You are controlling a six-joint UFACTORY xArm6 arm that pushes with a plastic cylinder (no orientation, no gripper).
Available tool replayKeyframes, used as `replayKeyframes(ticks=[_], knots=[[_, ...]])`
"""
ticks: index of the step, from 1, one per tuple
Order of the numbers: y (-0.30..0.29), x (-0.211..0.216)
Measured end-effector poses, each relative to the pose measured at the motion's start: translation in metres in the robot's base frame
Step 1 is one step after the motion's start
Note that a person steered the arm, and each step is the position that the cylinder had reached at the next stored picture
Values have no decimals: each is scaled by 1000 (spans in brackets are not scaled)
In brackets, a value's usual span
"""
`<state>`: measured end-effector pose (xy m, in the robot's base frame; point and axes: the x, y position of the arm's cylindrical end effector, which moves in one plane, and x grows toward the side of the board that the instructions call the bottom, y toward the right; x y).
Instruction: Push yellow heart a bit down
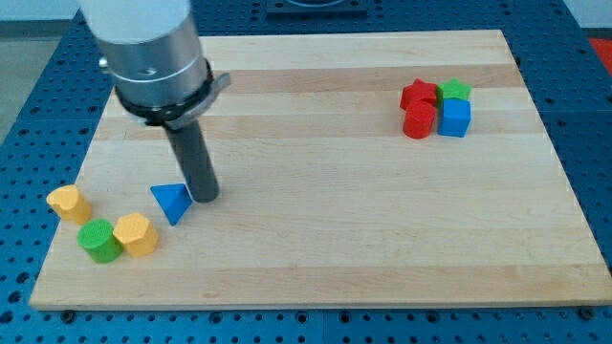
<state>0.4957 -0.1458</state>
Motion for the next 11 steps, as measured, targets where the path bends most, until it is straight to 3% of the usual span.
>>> replayKeyframes(ticks=[3,4,5,6,7,11], knots=[[-57,3],[-36,-9],[-52,-36],[-125,-52],[-158,-54],[-159,-35]])
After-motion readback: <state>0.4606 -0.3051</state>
